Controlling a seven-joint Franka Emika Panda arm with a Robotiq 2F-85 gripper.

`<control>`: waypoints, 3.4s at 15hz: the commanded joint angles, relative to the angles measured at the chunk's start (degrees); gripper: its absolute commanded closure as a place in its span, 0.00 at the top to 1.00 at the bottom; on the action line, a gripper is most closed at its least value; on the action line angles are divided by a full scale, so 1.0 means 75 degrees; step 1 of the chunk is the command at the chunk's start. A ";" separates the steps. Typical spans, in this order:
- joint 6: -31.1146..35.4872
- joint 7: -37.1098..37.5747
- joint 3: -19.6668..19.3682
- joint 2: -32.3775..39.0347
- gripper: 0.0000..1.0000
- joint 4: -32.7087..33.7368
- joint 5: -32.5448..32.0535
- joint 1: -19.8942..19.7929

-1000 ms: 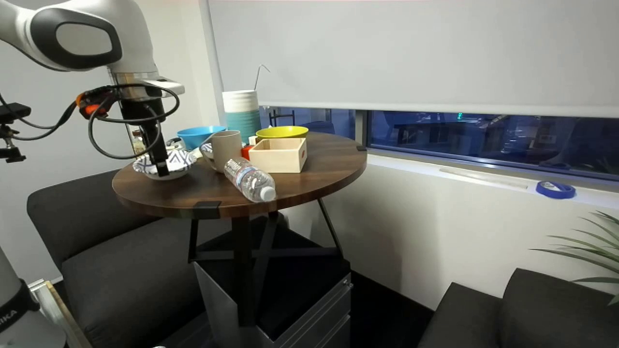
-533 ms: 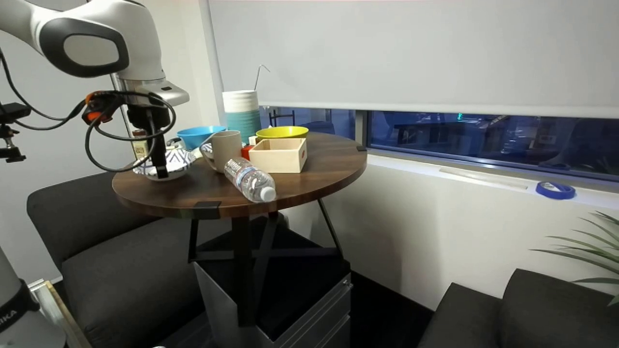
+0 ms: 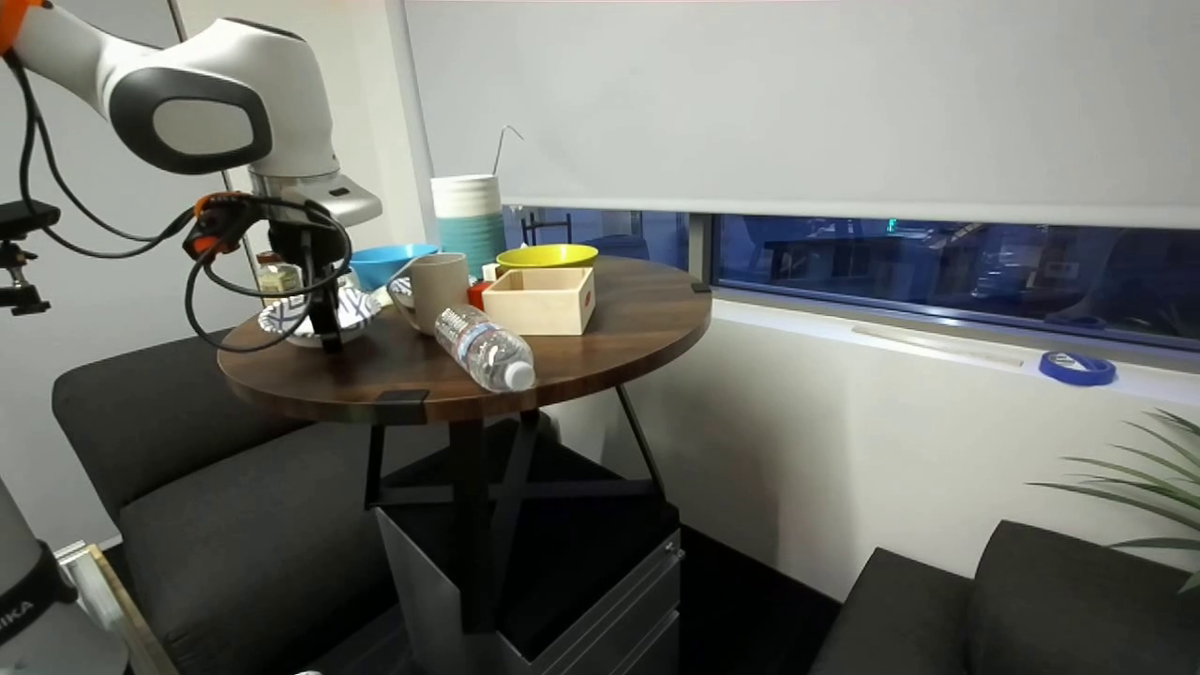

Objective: Stack the white bowls together then pick them up and put them in the blue bowl

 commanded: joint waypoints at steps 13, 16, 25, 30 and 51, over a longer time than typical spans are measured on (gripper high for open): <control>0.0800 -0.0144 0.0007 -0.0649 0.01 0.0126 0.0588 0.0162; 0.0963 -0.0138 0.0077 -0.0740 0.01 0.0127 0.0639 0.0292; 0.1379 0.0285 0.0124 0.0036 0.01 0.0819 0.1188 0.0540; 0.1723 0.0913 0.0253 0.0745 0.01 0.1364 0.1407 0.0450; 0.2564 0.5057 0.1236 0.1822 0.52 0.1720 -0.0369 -0.0127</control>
